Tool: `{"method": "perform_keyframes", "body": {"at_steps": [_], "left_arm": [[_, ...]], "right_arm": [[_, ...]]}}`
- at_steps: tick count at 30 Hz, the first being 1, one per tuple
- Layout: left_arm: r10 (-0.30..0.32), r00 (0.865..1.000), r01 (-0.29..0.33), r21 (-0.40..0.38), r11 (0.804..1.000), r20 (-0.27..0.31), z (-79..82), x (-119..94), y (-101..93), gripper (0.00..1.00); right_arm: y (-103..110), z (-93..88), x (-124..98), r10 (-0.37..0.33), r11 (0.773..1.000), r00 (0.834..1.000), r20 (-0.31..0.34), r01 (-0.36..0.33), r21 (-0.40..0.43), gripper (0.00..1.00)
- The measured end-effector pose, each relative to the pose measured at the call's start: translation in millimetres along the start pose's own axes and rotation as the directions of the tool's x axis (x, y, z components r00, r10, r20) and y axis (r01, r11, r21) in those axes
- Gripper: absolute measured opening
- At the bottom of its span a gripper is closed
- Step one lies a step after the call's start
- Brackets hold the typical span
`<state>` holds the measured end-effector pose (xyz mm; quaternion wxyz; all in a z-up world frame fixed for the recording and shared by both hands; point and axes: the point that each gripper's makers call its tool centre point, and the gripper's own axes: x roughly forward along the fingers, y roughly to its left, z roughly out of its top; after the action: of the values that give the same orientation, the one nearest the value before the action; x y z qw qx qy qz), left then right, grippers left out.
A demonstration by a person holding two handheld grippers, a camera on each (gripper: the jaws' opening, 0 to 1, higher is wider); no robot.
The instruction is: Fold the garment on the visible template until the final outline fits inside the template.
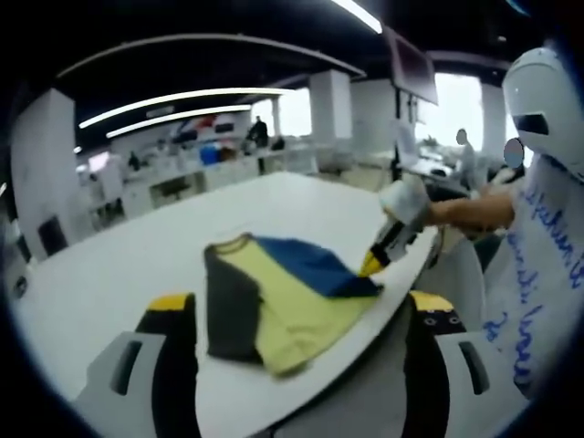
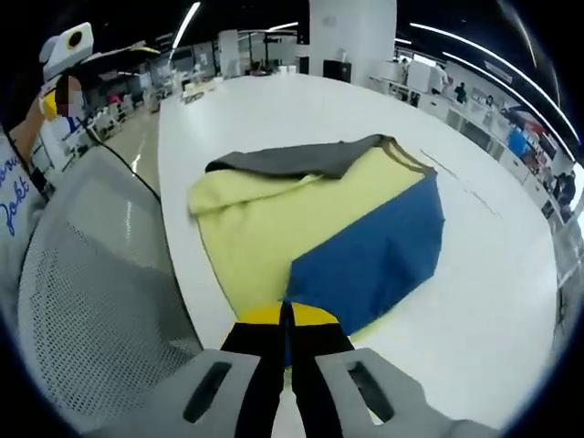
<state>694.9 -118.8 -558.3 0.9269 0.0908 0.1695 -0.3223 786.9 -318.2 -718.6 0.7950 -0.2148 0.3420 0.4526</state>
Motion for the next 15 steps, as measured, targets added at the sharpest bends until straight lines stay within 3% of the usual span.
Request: {"method": "perform_keyframes", "body": {"at_steps": [6, 15], "left_arm": [[0.005, 1.000, -0.005, -0.003, 1.000, -0.002, -0.9, 0.3, 0.0, 0.90], [0.016, 1.000, -0.016, 0.019, 1.000, 0.005, 3.5, 1.4, 1.4, 0.89]], "right_arm": [[-50.0, -12.3, -21.8, -0.114, 0.992, 0.993, 0.000, 0.114, 0.055, 0.01], [-85.4, -32.3, -32.0, -0.192, 0.977, 0.980, -0.042, 0.195, 0.085, 0.01]]}}
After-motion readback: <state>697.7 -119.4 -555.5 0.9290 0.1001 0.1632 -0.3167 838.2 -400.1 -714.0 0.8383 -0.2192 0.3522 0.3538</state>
